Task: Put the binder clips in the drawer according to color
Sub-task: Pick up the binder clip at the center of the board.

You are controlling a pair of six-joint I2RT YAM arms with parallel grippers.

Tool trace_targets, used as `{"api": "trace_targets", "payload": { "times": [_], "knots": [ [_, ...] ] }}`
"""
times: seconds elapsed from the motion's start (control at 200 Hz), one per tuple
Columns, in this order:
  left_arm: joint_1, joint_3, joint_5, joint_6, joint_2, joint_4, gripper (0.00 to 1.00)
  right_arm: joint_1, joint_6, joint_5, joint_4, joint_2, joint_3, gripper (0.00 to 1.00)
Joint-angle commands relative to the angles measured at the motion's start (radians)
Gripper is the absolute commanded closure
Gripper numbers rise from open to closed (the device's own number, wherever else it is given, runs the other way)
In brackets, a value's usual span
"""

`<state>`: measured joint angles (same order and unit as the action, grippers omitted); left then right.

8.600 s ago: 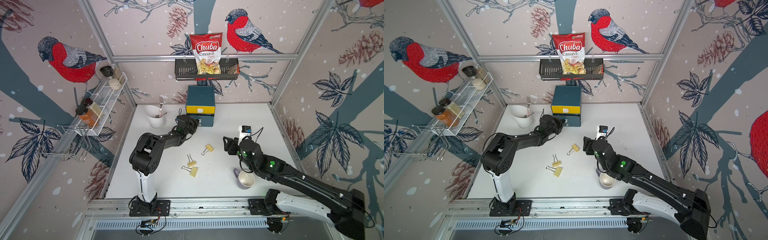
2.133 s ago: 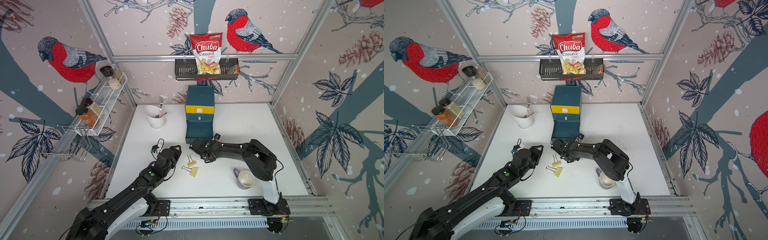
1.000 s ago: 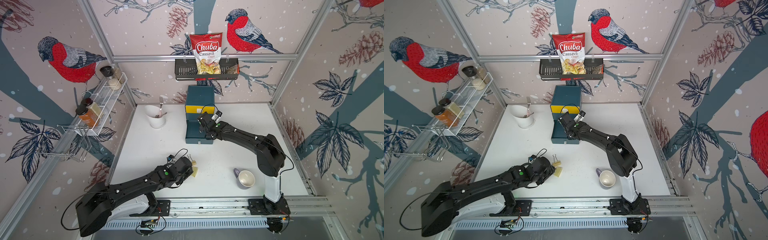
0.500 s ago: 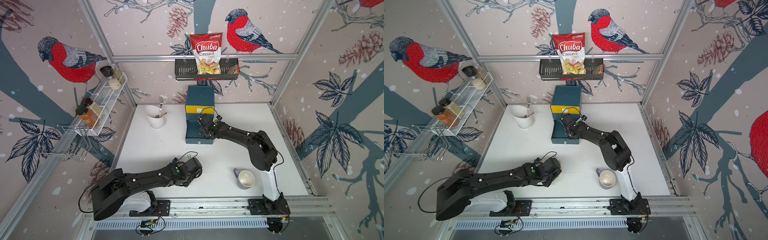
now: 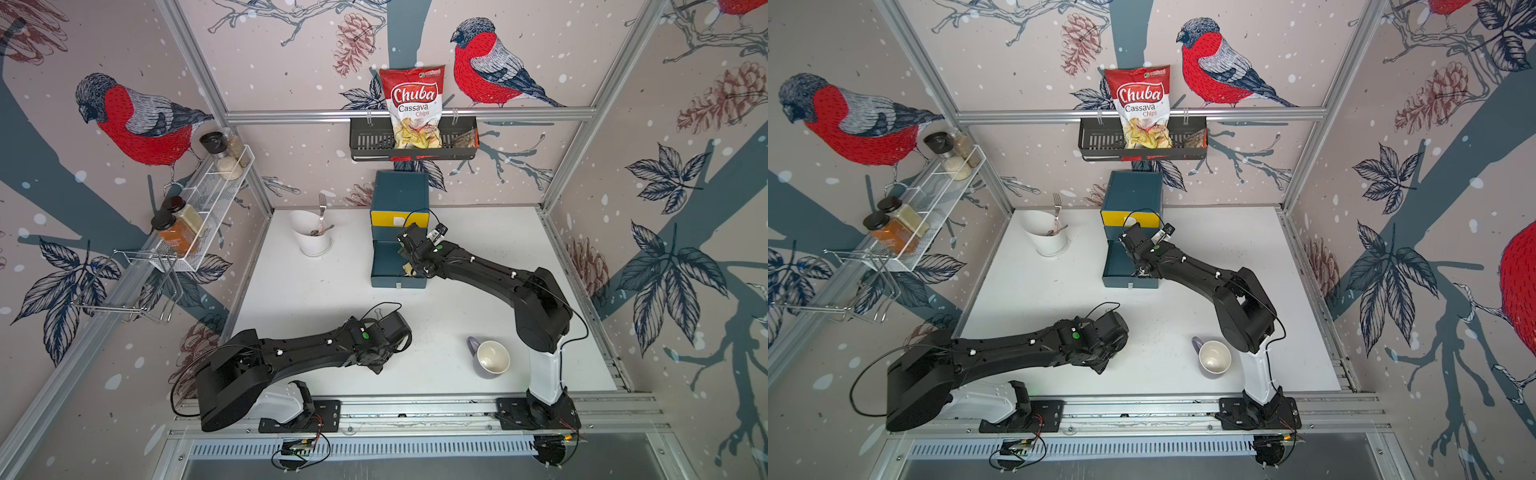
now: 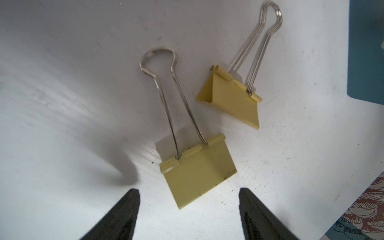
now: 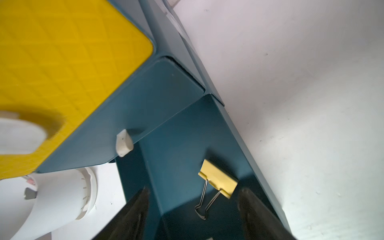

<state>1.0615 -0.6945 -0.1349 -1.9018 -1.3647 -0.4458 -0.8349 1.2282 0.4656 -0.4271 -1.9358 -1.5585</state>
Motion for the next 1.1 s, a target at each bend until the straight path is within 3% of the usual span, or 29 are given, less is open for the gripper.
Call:
{"api": "trace_targets", "payload": {
  "times": [0.0,0.235,0.585,0.875,1.09],
  "knots": [
    [0.006,-0.034,-0.002,-0.052,-0.020,-0.056,0.20,-0.016,-0.040,0.095,-0.013,0.072,0.038,0.26],
    [0.003,-0.097,-0.025,-0.102,-0.090,-0.130,0.13,-0.045,-0.085,0.143,-0.004,0.258,0.210,0.26],
    [-0.040,-0.130,-0.018,-0.073,-0.182,-0.104,0.20,-0.113,-0.097,0.245,0.001,0.513,0.454,0.27],
    [-0.041,-0.095,0.000,-0.079,-0.191,-0.063,0.42,-0.124,-0.092,0.250,0.004,0.599,0.532,0.27],
    [-0.037,-0.099,-0.006,-0.075,-0.166,-0.065,0.54,-0.124,-0.090,0.250,-0.005,0.624,0.561,0.27]
  ]
}}
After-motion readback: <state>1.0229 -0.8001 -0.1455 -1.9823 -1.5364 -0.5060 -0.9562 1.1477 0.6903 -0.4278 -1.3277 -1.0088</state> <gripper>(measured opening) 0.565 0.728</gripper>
